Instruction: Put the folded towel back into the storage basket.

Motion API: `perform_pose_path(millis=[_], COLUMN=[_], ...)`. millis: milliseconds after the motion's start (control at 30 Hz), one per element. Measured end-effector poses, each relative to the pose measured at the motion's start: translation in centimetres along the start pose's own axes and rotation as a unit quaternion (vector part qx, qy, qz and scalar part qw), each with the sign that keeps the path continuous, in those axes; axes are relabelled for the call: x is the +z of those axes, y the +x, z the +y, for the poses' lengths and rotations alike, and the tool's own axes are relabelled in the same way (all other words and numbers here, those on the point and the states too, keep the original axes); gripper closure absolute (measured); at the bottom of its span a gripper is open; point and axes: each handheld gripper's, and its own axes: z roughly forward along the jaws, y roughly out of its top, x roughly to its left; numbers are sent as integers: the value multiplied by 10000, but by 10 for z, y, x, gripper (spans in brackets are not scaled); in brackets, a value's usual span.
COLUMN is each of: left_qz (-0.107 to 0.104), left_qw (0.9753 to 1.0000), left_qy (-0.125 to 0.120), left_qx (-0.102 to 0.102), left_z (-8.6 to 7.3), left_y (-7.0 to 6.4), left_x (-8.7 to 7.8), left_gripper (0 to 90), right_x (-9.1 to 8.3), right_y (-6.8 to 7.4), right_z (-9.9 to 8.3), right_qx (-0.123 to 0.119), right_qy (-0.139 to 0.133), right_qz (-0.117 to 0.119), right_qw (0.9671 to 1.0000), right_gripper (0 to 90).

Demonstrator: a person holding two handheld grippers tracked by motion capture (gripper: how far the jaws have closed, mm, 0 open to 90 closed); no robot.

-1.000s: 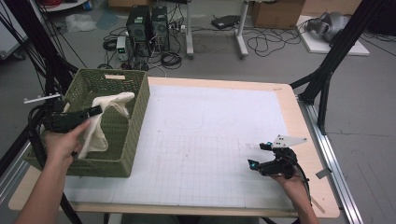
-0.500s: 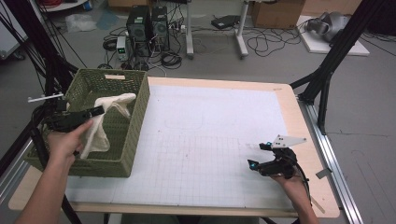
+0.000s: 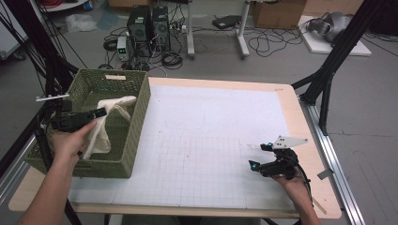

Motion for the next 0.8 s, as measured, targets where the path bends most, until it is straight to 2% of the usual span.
perform_pose_path(millis=[267,800], left_qz=[102,251], left_qw=[9999,9994], left_qy=[2,229], left_qx=[-79,-87], left_z=[0,-1], left_y=[0,0], left_x=[4,14], left_gripper=[785,780], right_x=[0,0], right_y=[0,0], right_z=[0,0], right_qx=[-3,-30], right_qy=[-10,-20], right_qz=[1,11], right_qw=[10000,10000], right_gripper=[126,126])
